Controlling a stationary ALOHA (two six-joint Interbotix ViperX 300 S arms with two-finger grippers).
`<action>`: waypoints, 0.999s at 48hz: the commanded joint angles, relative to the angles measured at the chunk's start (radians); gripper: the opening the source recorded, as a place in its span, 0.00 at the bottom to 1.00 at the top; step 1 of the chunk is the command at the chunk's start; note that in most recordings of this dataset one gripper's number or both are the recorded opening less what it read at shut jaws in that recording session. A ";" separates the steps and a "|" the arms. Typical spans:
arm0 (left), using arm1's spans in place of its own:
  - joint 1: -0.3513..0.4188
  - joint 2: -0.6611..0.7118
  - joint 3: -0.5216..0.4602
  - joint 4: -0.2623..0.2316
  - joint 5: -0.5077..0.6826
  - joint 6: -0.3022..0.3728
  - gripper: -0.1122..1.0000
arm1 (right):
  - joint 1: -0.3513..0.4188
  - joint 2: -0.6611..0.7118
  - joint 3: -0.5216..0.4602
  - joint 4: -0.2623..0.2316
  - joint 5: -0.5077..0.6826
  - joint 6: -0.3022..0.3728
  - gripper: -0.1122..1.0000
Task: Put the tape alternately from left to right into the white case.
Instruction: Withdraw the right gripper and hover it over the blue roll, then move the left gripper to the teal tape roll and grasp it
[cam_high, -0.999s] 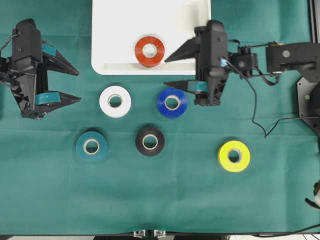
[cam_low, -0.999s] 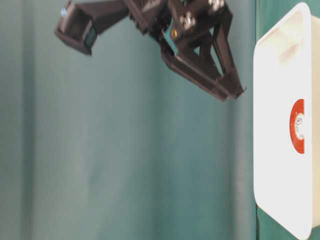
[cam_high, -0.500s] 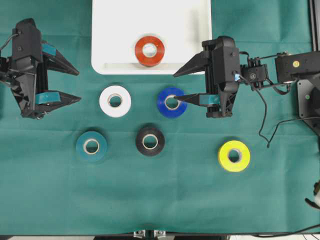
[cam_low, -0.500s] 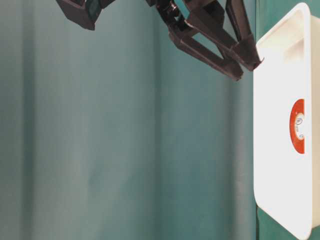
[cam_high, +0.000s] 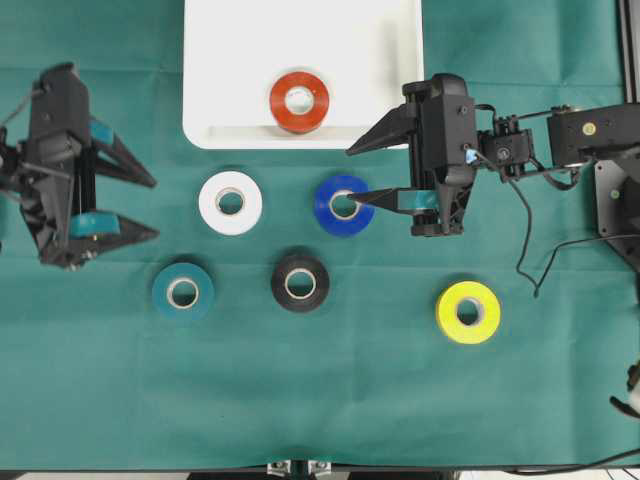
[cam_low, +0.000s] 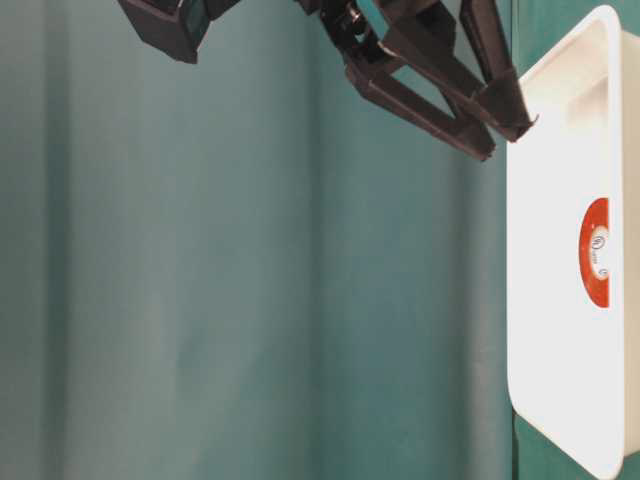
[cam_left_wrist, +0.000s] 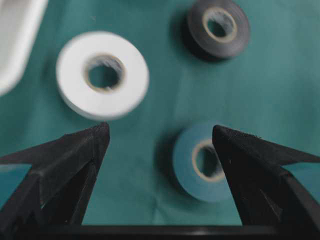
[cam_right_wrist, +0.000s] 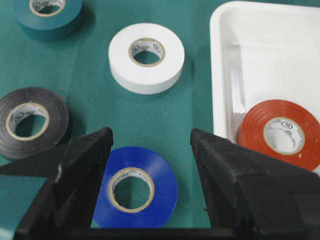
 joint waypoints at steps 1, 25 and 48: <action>-0.025 0.015 -0.021 0.000 -0.008 -0.015 0.68 | 0.000 -0.006 -0.015 -0.002 -0.011 0.002 0.74; -0.087 0.239 -0.112 -0.002 0.003 -0.037 0.67 | 0.000 -0.006 -0.008 0.000 -0.008 0.002 0.74; -0.146 0.391 -0.204 0.002 0.126 -0.037 0.67 | 0.002 -0.006 -0.008 0.000 -0.006 0.000 0.74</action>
